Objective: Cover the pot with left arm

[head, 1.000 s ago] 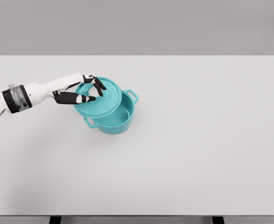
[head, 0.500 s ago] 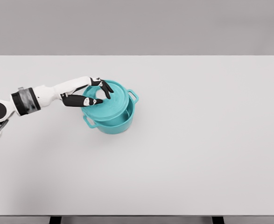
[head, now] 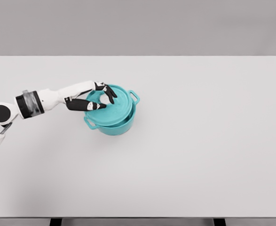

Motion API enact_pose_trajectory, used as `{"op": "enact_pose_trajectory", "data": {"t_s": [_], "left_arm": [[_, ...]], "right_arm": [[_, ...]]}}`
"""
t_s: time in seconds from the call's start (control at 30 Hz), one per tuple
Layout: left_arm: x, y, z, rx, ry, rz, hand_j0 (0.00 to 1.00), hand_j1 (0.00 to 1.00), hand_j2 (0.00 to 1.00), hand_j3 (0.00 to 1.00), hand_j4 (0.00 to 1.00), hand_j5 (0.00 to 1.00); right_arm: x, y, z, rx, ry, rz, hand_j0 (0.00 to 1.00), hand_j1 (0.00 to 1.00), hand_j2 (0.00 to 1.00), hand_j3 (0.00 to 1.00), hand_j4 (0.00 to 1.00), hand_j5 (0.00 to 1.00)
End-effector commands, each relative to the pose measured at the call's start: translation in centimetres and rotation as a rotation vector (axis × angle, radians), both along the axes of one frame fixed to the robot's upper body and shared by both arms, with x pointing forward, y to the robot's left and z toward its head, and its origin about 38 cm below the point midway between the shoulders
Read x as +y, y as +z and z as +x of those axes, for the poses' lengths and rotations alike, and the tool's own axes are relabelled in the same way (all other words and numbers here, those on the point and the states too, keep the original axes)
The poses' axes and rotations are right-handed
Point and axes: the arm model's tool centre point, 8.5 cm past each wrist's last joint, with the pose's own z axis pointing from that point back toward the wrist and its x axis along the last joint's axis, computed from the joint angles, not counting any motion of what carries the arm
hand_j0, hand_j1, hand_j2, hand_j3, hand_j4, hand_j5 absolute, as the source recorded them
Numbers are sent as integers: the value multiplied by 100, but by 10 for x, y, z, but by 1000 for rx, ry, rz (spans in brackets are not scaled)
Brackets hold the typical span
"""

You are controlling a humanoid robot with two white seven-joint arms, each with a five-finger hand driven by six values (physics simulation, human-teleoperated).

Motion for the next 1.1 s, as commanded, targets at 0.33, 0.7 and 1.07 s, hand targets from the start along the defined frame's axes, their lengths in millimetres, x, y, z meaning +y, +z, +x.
{"op": "enact_pose_trajectory", "data": {"t_s": [0.33, 0.7, 1.07], "left_arm": [[-4, -8, 5, 24, 12, -11, 48, 48, 48, 48, 48, 48], [-9, -11, 5, 30, 5, -17, 48, 48, 48, 48, 48, 48], [-8, -13, 4, 34, 6, -17, 48, 48, 48, 48, 48, 48]], "right_arm": [[0, 0, 0, 0, 1, 0, 100, 100, 100, 100, 100, 100], [0, 0, 0, -1, 0, 0, 100, 100, 100, 100, 100, 100], [0, 0, 0, 0, 1, 0, 100, 100, 100, 100, 100, 100]]}}
